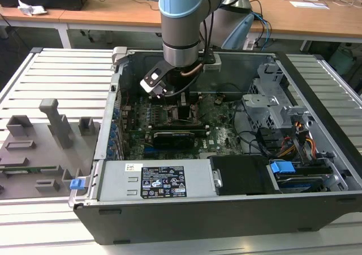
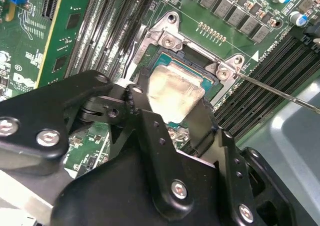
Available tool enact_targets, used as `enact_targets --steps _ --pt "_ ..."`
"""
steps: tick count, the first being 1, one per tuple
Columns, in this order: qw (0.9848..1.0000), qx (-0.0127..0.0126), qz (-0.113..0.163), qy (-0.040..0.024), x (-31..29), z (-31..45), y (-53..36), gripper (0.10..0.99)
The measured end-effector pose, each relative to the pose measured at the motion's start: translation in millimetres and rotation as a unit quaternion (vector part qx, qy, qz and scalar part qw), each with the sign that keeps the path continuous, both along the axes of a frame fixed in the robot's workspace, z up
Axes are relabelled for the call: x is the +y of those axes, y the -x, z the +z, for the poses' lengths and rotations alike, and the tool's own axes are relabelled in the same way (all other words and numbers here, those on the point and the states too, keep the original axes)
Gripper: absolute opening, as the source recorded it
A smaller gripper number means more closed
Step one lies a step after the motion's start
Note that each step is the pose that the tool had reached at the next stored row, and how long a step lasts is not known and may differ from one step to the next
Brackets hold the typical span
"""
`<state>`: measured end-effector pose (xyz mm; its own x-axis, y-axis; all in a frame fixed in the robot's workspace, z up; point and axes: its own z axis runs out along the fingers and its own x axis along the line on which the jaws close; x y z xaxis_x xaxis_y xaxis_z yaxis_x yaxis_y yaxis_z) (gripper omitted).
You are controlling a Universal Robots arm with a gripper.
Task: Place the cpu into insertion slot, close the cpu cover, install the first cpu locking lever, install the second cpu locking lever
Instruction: 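Place the cpu into insertion slot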
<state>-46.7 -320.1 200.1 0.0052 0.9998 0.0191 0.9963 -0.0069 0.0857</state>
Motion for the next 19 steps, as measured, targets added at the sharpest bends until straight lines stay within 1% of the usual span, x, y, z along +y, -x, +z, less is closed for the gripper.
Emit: enact_targets --steps 1,7,11,13,15,16,19 --pt "1.0000 0.0001 0.000 0.0001 0.0 -0.1 0.0 0.600" --pt "1.0000 0.0000 0.000 -0.0008 0.7 -0.5 -0.1 0.600" --pt "1.0000 0.0001 0.000 -0.0035 0.9 -1.6 0.0 0.600" --pt "1.0000 0.0001 0.000 -0.0073 1.3 -2.5 0.0 0.600" --pt "1.0000 0.0000 0.000 -0.0077 1.4 -2.6 -0.1 0.600" --pt "1.0000 0.0000 0.000 -0.0078 1.4 -2.5 -0.1 0.600" --pt "1.0000 0.0003 0.000 -0.0077 1.4 1.1 -0.1 0.600"
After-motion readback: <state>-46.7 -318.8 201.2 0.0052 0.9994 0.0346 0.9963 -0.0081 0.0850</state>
